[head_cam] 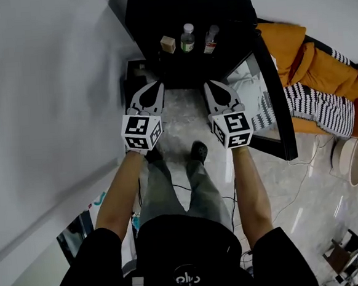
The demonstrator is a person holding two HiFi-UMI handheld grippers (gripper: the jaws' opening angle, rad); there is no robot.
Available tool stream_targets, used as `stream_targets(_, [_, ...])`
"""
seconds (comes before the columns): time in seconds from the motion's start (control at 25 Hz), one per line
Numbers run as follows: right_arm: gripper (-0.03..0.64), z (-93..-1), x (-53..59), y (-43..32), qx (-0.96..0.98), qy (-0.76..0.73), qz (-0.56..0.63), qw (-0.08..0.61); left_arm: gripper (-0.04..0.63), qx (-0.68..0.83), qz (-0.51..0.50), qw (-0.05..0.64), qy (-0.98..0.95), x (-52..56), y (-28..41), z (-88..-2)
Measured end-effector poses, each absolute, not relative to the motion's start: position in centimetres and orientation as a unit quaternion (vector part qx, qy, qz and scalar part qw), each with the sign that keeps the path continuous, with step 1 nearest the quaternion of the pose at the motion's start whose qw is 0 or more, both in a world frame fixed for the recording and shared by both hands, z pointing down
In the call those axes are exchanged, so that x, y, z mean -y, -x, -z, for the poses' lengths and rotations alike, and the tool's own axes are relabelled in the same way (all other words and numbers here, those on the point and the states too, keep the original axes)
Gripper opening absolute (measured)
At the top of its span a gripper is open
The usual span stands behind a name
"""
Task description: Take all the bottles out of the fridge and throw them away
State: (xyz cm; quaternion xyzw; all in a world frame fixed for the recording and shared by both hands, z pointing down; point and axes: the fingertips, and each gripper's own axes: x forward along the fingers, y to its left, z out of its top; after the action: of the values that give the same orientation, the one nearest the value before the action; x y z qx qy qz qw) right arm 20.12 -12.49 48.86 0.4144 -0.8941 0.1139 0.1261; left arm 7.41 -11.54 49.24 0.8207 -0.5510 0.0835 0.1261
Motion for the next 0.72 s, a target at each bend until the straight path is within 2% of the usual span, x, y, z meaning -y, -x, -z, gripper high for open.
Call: stream_targets(0.72, [0.001,-60.3,16.4,-18.4,0.891,-0.427,-0.108,0.108,0.002,0.548,-0.082,0.097,-0.827,17.5,-7.0,-59.7])
